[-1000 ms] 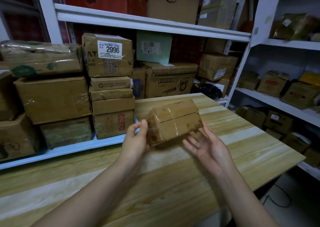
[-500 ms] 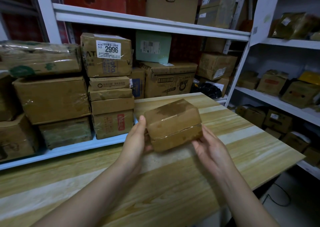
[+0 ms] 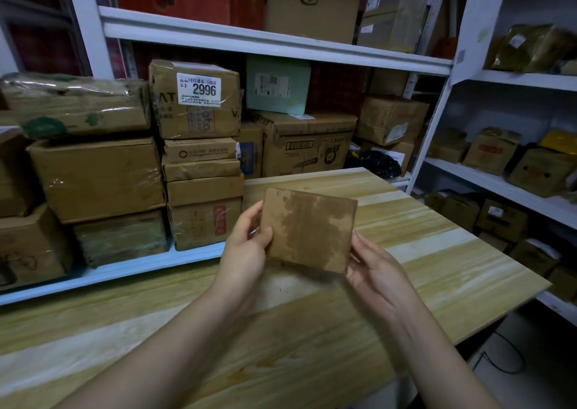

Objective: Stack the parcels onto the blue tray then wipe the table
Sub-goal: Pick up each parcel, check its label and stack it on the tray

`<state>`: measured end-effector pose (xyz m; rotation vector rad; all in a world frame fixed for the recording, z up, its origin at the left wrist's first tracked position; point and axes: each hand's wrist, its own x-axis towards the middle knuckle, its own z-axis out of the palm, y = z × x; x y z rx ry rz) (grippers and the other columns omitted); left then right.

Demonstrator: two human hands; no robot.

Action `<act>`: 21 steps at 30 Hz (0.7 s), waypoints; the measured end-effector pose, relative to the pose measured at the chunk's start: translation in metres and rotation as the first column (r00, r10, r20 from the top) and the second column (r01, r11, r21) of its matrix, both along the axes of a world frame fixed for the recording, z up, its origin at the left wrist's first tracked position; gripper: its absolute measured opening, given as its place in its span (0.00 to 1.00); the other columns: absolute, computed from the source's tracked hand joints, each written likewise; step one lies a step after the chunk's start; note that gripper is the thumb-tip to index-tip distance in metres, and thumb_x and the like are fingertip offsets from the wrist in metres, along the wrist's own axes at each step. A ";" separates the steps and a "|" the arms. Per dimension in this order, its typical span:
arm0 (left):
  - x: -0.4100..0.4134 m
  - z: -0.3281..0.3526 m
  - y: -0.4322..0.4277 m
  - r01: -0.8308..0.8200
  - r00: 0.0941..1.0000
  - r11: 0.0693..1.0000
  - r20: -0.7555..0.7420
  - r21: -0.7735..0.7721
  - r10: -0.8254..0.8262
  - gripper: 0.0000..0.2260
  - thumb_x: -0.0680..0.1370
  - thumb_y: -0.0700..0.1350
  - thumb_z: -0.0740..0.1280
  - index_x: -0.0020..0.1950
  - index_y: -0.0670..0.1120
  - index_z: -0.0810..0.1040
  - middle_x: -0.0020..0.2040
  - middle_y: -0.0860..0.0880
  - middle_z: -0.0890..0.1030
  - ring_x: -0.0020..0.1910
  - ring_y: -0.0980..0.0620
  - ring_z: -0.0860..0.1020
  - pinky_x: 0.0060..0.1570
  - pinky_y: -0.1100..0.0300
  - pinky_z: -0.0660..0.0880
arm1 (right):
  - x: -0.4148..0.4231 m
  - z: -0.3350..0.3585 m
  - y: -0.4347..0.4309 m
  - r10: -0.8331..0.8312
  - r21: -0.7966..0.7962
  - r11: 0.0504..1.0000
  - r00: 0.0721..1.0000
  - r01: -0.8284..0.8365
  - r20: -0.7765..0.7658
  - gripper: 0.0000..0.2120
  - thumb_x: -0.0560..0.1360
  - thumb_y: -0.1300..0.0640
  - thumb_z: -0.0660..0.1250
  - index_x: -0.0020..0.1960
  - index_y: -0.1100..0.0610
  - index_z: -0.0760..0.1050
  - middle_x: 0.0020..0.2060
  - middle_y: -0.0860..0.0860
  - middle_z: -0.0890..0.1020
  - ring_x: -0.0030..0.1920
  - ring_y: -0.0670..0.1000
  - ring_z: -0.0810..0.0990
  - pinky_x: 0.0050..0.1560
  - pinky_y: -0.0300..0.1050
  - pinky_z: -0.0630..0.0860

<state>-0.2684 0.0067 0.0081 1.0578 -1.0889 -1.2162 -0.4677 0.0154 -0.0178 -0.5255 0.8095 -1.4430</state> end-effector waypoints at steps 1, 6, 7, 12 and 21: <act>0.001 -0.001 -0.001 -0.007 1.000 1.000 0.016 -0.005 0.007 0.20 0.81 0.34 0.59 0.61 0.59 0.75 0.61 0.53 0.79 0.53 0.56 0.79 0.43 0.63 0.74 | 0.000 -0.001 0.000 0.015 0.008 1.000 0.999 -0.015 -0.034 0.19 0.81 0.65 0.61 0.72 0.63 0.70 0.61 0.63 0.81 0.65 0.61 0.78 0.70 0.63 0.70; 0.003 -0.003 -0.006 -0.075 0.990 0.997 0.118 0.021 0.072 0.21 0.80 0.42 0.62 0.54 0.72 0.76 0.65 0.46 0.72 0.59 0.47 0.76 0.62 0.44 0.74 | 0.001 0.001 0.001 0.082 -0.015 0.996 0.993 -0.083 -0.083 0.21 0.82 0.63 0.61 0.74 0.55 0.68 0.62 0.61 0.81 0.63 0.62 0.80 0.63 0.65 0.75; 0.003 -0.003 -0.006 -0.086 0.990 0.996 0.116 0.035 0.082 0.17 0.81 0.46 0.62 0.55 0.71 0.76 0.64 0.45 0.73 0.58 0.48 0.76 0.63 0.44 0.73 | 0.001 0.001 0.001 0.080 -0.019 0.997 0.994 -0.081 -0.069 0.21 0.81 0.64 0.61 0.74 0.55 0.68 0.62 0.61 0.81 0.62 0.62 0.80 0.64 0.65 0.75; 0.000 0.003 -0.003 -0.092 0.995 0.994 0.050 0.053 0.089 0.15 0.83 0.57 0.54 0.62 0.55 0.75 0.51 0.59 0.77 0.51 0.61 0.74 0.60 0.55 0.71 | 0.000 0.003 0.000 0.025 -0.053 0.998 0.999 -0.022 0.047 0.20 0.80 0.63 0.61 0.72 0.62 0.70 0.63 0.62 0.80 0.66 0.60 0.77 0.71 0.61 0.70; -0.004 0.005 0.003 0.025 0.996 0.992 -0.090 0.121 -0.014 0.15 0.82 0.50 0.60 0.69 0.53 0.71 0.54 0.53 0.81 0.46 0.58 0.79 0.32 0.65 0.74 | 0.001 0.005 0.001 -0.039 -0.039 0.998 0.999 0.039 -0.003 0.16 0.78 0.71 0.61 0.63 0.62 0.76 0.61 0.64 0.81 0.65 0.58 0.79 0.59 0.51 0.78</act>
